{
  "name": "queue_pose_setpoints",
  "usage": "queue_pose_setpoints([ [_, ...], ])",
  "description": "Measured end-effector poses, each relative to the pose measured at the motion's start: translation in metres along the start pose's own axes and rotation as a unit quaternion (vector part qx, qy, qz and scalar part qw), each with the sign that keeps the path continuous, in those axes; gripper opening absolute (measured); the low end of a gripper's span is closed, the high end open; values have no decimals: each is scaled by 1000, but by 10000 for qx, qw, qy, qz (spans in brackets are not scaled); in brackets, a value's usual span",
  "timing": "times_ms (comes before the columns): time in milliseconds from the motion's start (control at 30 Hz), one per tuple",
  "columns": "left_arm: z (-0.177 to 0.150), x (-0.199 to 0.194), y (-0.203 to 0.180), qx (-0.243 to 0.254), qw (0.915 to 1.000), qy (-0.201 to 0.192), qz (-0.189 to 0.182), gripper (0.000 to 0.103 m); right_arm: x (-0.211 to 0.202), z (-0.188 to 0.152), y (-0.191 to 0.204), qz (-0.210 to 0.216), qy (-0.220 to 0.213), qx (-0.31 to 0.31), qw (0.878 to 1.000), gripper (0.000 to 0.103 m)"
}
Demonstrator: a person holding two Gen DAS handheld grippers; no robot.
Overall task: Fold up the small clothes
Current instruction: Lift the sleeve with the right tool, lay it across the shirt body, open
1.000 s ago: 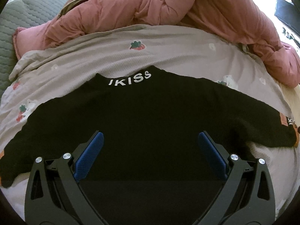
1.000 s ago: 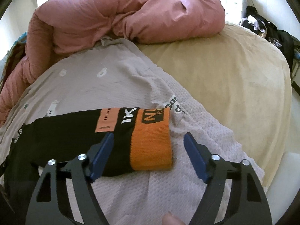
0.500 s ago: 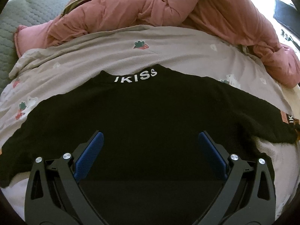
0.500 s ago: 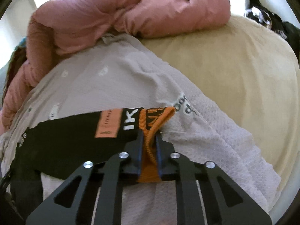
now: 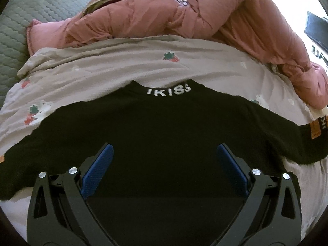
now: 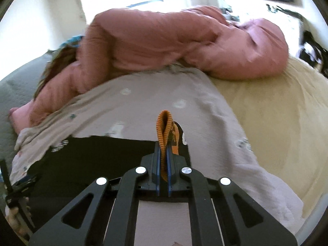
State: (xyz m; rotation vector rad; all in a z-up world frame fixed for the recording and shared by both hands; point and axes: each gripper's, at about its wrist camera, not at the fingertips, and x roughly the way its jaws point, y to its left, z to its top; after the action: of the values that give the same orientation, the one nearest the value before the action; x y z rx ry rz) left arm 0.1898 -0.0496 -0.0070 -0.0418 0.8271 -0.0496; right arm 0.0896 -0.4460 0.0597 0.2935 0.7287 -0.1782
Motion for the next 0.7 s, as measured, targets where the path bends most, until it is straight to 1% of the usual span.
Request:
queue_pose_setpoints([
  [133,2,-5,14,-61,9999,-90,121,95,0,10,44,444,-25,-195,9988,4],
  [267,0,-9,30,-100,9994,-161,292,95,4,14,86,700,19,-411,9967,4],
  [400,-2,-11,51,-248,9992,-167,267,95,9,14,128,939,71,-638,9935,4],
  [500,-3,-13,63,-344,9989,-183,243,95,17,12,161,1131,194,-749,9906,4],
  [700,-6,-14,84,-496,9987,-127,61,95,28,3,213,1336,361,-1041,9849,4],
])
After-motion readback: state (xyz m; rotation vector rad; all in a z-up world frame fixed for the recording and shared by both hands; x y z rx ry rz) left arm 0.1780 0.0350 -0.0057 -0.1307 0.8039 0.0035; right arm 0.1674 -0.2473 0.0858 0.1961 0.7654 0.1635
